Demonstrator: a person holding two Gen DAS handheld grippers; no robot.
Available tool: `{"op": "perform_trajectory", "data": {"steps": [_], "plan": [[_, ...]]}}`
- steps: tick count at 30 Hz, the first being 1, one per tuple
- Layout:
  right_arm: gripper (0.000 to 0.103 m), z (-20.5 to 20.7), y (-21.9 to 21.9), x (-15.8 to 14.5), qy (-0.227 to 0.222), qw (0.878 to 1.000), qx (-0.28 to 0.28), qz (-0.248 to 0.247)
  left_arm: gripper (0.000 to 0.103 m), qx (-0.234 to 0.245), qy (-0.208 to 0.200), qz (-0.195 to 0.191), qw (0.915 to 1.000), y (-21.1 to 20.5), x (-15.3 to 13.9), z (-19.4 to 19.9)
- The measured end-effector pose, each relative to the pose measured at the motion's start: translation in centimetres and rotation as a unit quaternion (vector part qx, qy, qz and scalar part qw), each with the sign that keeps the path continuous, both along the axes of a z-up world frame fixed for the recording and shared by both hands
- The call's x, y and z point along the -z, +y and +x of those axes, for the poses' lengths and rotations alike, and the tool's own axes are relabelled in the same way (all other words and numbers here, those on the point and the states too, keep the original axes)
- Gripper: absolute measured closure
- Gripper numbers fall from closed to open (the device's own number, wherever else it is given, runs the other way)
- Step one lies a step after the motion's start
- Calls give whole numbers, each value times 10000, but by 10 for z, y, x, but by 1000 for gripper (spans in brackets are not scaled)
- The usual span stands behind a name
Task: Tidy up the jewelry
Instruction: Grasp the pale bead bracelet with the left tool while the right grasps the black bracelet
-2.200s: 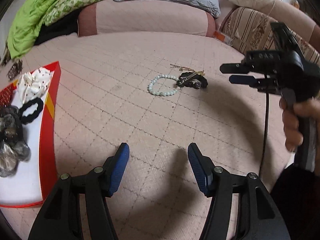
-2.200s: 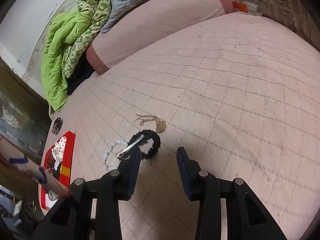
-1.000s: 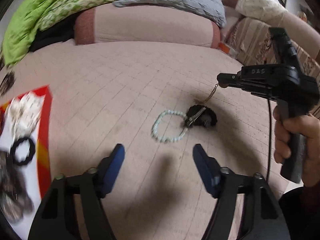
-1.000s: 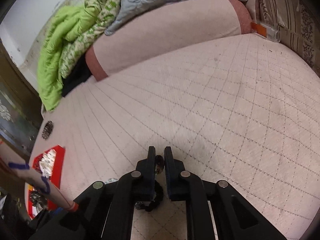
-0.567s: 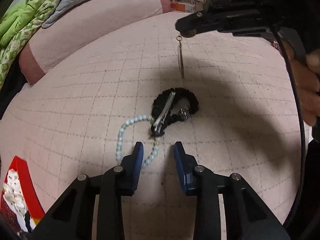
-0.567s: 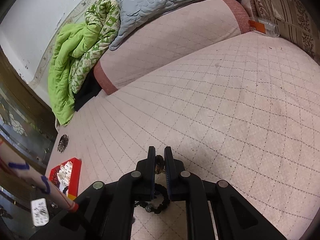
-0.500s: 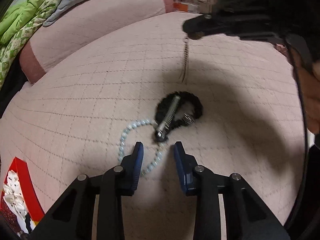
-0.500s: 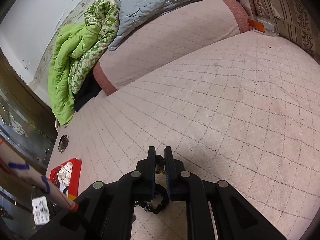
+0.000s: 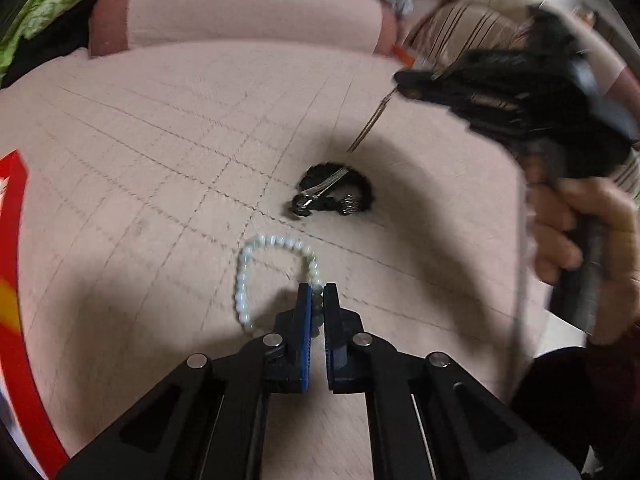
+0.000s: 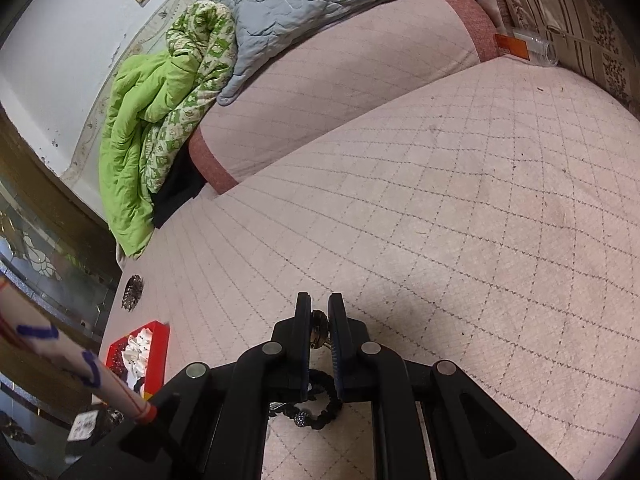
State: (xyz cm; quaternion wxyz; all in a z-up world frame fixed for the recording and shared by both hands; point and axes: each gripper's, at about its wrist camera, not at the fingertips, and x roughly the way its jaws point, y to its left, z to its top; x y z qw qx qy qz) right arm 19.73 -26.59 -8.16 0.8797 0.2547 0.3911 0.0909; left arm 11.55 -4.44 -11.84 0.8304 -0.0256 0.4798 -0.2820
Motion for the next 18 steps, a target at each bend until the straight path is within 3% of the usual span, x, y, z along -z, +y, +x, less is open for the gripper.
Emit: {"op": "perform_trajectory", "data": {"steps": [6, 18], "plan": [[93, -10, 13, -7, -121, 9997, -189, 85, 98, -262, -828, -27, 9962, 19, -29, -32], [93, -61, 68, -19, -530, 9947, -883, -12, 98, -730, -1297, -329, 9883, 70, -67, -45]]}}
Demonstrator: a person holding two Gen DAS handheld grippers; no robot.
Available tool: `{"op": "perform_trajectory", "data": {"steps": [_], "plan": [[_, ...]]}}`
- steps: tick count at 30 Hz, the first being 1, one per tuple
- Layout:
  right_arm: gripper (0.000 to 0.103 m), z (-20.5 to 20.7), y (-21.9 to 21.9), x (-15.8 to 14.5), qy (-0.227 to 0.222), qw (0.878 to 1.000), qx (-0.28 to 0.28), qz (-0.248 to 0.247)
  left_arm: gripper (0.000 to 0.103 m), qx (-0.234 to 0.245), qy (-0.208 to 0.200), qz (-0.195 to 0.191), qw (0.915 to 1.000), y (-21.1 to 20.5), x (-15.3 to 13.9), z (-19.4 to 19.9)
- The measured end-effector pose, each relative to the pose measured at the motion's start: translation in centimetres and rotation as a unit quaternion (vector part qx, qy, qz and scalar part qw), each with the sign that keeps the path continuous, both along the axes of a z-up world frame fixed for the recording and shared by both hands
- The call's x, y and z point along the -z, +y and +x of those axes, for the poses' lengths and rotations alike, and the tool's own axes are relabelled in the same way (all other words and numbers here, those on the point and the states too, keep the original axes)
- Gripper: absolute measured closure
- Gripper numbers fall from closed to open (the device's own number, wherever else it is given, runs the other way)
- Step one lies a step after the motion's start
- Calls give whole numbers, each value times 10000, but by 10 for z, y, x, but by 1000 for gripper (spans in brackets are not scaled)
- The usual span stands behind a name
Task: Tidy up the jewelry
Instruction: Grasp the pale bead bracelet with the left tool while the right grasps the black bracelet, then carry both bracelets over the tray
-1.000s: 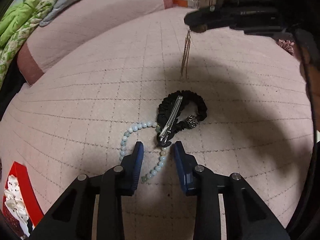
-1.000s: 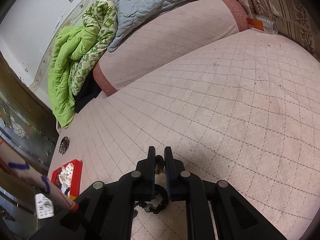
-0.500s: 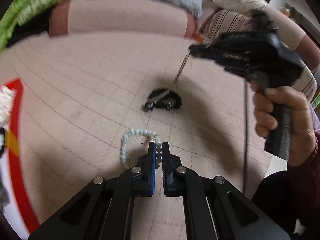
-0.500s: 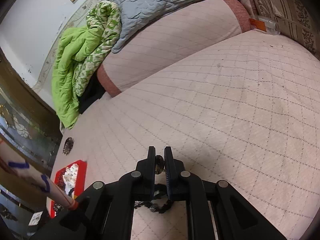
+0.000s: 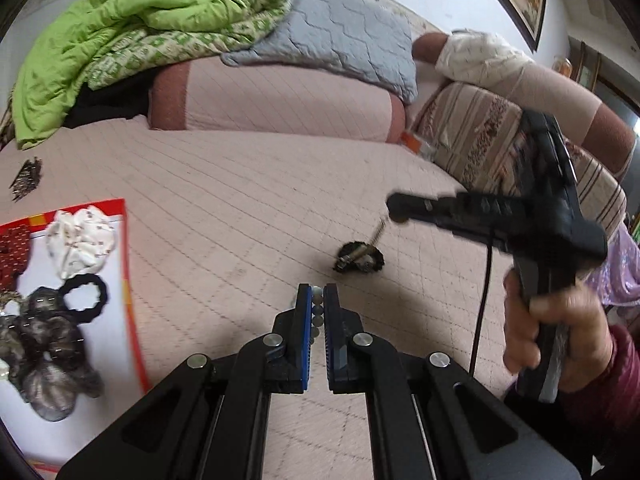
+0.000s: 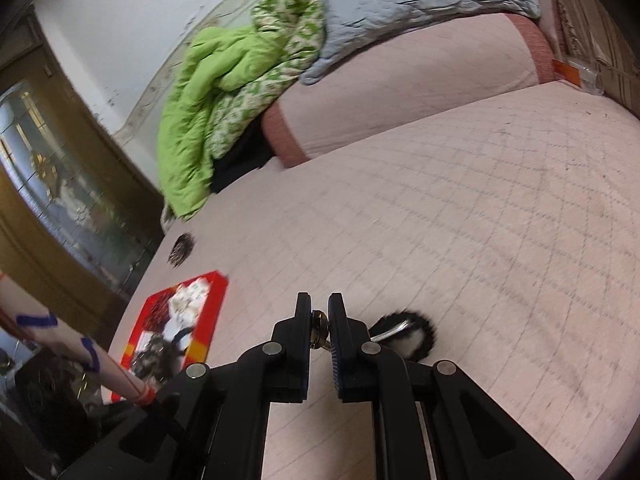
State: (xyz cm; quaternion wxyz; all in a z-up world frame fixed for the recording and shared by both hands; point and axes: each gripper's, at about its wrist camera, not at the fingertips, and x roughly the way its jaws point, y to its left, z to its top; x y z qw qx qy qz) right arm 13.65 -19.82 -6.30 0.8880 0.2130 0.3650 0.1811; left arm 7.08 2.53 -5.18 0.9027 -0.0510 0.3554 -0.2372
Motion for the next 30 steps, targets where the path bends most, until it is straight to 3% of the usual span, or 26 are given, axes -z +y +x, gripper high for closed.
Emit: {"op": "perform_trajectory", "data": {"steps": [7, 11, 18, 24, 30], "plan": [[93, -35, 38, -5, -306, 9987, -405, -80, 98, -277, -244, -69, 9993, 29, -15, -17], [93, -52, 60, -3, -297, 9983, -508, 8, 98, -417, -388, -8, 9984, 48, -24, -28], [93, -80, 107, -5, -325, 9942, -1026, -80, 98, -828, -539, -239, 9948, 100, -36, -48], [93, -92, 151, -18, -346, 9887, -1454, -91, 98, -1350, -672, -380, 9878, 161, -43, -68], [93, -98, 196, -28, -357, 9814, -1878, -153, 98, -1939, -525, -552, 9781, 223, -33, -79]]}}
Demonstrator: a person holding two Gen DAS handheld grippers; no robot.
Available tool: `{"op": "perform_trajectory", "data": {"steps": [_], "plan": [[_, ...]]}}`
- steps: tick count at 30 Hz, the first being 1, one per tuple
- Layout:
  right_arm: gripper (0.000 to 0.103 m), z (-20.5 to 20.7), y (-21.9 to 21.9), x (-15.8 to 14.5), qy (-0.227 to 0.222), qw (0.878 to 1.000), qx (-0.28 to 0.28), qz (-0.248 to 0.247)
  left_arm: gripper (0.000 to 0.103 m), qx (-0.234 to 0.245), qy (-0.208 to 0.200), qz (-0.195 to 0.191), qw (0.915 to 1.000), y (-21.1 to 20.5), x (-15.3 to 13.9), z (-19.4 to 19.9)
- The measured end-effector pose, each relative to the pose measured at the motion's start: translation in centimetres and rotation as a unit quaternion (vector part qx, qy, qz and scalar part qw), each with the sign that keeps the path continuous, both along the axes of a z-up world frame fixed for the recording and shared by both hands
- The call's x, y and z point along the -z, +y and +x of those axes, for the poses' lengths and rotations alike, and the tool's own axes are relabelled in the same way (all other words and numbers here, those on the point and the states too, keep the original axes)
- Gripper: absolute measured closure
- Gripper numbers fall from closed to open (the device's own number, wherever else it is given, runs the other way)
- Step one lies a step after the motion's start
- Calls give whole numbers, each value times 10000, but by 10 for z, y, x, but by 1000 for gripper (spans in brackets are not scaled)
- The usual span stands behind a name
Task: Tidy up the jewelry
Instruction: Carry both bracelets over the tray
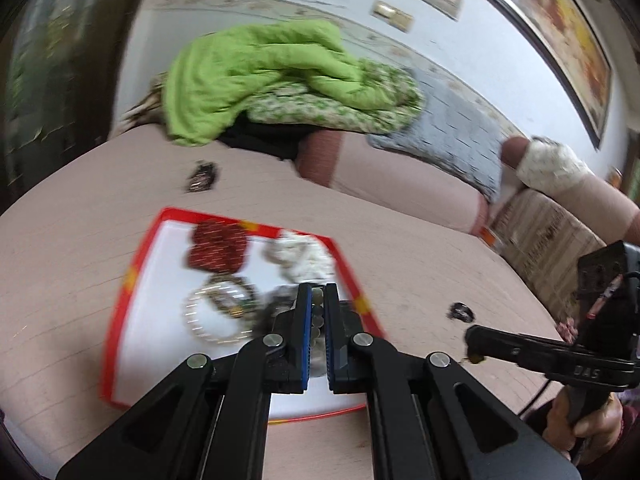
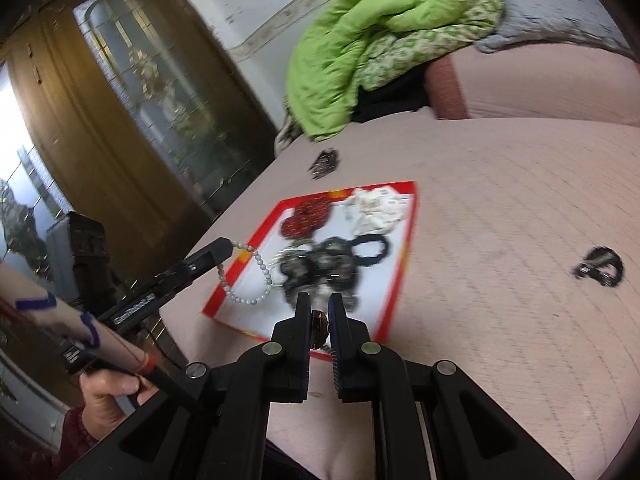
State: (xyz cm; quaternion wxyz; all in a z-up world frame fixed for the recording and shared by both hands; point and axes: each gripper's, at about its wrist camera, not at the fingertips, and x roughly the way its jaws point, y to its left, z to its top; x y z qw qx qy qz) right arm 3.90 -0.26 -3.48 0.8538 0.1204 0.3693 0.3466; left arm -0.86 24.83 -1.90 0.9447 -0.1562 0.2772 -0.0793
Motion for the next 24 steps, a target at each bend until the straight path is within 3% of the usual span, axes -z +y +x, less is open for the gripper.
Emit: {"op": "perform_trajectory", "data": {"steps": [4, 13, 24], "plan": [[93, 2, 33, -2, 41, 9996, -295, -23, 98, -253, 247, -192, 9992, 29, 15, -2], [93, 14, 101, 8, 150, 9967, -782, -160, 98, -446, 508, -367, 9970, 49, 32, 6], [93, 34, 132, 37, 382, 9946, -836, -478, 98, -643, 861, -384, 9935, 58, 47, 17]]}}
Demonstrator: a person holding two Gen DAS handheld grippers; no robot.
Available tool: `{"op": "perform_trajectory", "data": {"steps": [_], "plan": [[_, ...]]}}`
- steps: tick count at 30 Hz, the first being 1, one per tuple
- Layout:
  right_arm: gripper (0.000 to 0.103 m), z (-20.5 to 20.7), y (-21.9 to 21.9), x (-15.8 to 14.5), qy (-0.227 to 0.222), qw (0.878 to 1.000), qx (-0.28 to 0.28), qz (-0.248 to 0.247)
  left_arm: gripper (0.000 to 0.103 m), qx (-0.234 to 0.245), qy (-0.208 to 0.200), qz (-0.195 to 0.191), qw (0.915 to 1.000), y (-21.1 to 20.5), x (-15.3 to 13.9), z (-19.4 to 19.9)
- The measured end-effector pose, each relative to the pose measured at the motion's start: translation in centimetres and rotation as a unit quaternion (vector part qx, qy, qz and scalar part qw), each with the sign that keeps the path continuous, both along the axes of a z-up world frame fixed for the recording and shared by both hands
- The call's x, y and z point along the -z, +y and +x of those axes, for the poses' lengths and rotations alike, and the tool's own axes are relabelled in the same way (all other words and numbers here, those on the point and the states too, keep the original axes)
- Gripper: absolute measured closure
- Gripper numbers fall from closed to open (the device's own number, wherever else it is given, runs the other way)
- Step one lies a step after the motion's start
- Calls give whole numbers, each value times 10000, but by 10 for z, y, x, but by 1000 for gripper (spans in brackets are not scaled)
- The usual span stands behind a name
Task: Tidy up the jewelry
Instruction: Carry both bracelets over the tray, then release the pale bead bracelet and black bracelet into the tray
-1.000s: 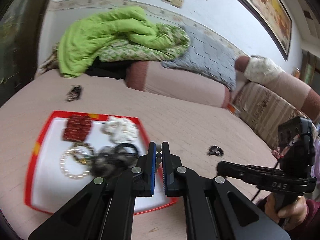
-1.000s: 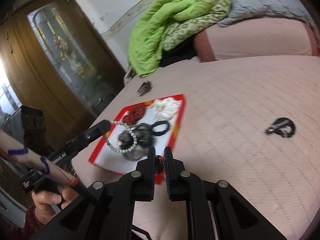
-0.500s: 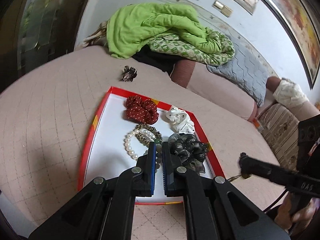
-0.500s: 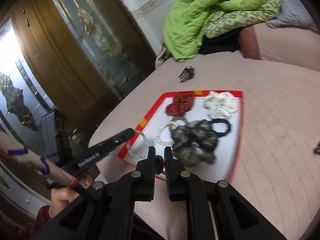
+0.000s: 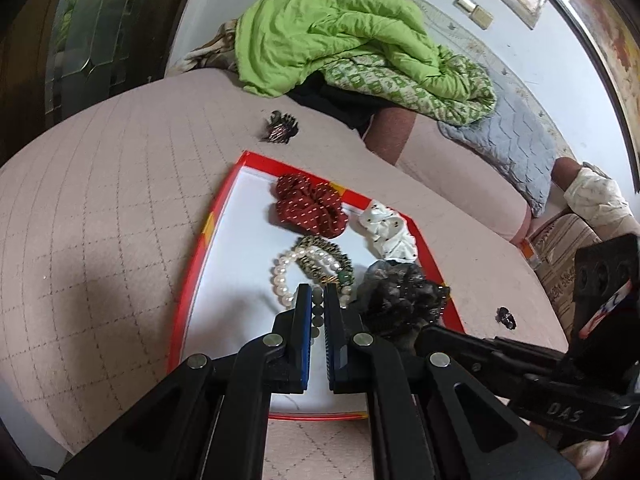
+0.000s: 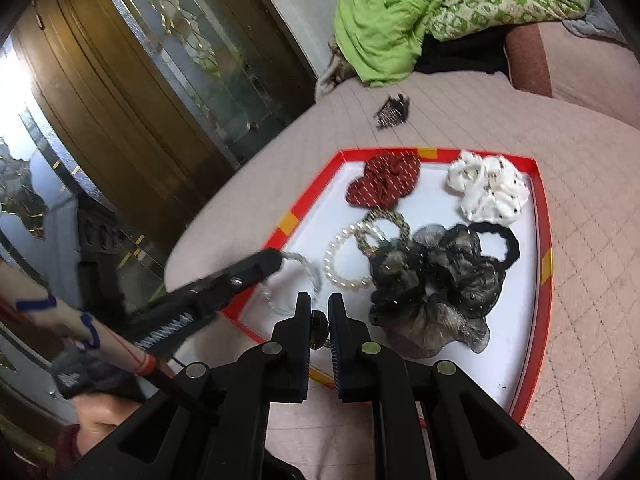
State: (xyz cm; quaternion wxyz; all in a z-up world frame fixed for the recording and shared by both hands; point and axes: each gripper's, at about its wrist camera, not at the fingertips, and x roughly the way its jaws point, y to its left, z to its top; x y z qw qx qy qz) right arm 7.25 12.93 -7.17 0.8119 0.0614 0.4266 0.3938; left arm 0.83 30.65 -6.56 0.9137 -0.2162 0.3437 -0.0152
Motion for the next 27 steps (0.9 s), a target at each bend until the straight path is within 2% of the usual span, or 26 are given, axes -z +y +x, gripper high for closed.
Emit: {"op": "perform_trajectory", "data": {"steps": [13, 27], "plan": [[93, 4, 7, 26, -28, 9989, 9, -478, 98, -112, 177, -31, 9998, 6, 7, 4], [93, 9, 19, 33, -41, 9982, -20, -598, 98, -162, 308, 73, 9994, 6, 12, 6]]}}
